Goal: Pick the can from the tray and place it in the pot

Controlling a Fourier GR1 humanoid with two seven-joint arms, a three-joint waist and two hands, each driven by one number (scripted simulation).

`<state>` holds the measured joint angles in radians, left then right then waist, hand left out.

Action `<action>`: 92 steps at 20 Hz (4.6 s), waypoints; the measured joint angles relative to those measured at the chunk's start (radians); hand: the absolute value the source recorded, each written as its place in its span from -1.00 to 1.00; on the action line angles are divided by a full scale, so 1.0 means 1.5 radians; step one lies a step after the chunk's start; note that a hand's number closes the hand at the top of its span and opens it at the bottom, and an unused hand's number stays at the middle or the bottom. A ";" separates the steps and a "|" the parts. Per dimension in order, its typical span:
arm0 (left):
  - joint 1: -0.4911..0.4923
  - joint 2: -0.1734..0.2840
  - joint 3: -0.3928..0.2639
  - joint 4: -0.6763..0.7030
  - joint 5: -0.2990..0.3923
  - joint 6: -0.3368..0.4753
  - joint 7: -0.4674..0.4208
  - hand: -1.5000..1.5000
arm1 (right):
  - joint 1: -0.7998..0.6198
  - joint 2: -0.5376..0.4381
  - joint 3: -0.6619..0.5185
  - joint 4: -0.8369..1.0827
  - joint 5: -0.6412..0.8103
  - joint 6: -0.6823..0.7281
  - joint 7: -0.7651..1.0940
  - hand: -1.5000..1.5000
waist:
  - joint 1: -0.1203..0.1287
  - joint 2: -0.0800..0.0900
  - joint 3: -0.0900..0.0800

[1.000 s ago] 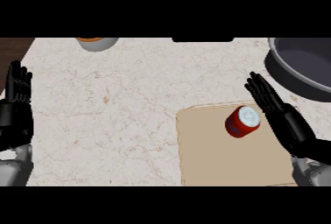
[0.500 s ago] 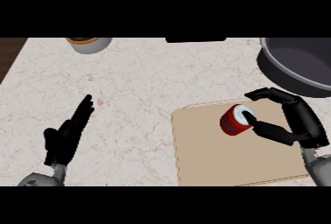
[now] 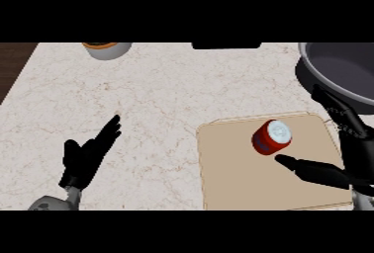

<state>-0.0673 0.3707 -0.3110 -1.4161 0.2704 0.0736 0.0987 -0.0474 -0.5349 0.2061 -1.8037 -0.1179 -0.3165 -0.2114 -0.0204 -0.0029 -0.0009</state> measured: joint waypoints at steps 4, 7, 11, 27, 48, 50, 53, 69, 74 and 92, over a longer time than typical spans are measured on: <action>-0.005 -0.009 -0.003 0.007 -0.004 -0.007 0.002 0.00 | -0.012 -0.074 -0.009 -0.059 -0.006 0.035 0.165 -1.00 | 0.005 0.000 -0.001; -0.016 -0.019 0.000 0.022 -0.007 -0.012 0.002 0.00 | -0.038 -0.094 -0.009 -0.085 -0.024 0.057 0.280 -1.00 | 0.009 0.001 -0.001; -0.029 -0.032 0.003 0.040 -0.019 -0.015 0.003 0.00 | -0.088 -0.088 -0.007 -0.059 -0.051 0.086 0.383 -1.00 | 0.014 0.002 0.000; -0.030 -0.050 0.041 0.043 -0.043 -0.052 0.013 0.00 | -0.122 -0.038 0.048 0.188 0.020 0.283 0.357 -1.00 | 0.017 0.003 0.001; -0.017 -0.093 0.088 0.029 -0.098 -0.089 0.032 0.00 | -0.089 0.093 -0.100 0.380 -0.018 0.428 0.129 -1.00 | 0.015 0.002 0.001; -0.021 -0.097 0.098 0.031 -0.101 -0.097 0.033 0.00 | -0.103 0.113 -0.106 0.409 -0.012 0.430 0.122 -1.00 | 0.015 0.002 0.001; -0.021 -0.106 0.105 0.052 -0.114 -0.102 0.010 0.00 | -0.115 0.133 -0.118 0.460 -0.009 0.443 0.099 -1.00 | 0.016 0.002 0.001; -0.007 -0.115 0.128 0.016 -0.123 -0.128 0.041 0.00 | -0.152 0.179 -0.137 0.617 0.072 0.435 -0.140 1.00 | 0.012 -0.008 -0.009; -0.020 -0.121 0.129 0.012 -0.130 -0.125 0.052 0.00 | -0.159 0.093 -0.190 0.694 0.055 0.507 -0.235 1.00 | 0.017 0.001 -0.002; -0.011 -0.130 0.121 0.010 -0.134 -0.126 0.034 0.00 | -0.150 -0.295 -0.333 0.815 0.003 0.558 -0.315 1.00 | 0.032 0.021 0.014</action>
<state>-0.0831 0.1758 -0.1292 -1.4016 0.0688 -0.1158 0.1495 -0.2718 -0.9768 -0.2929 -0.5816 -0.1140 0.5202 -0.6845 0.0274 0.0281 0.0197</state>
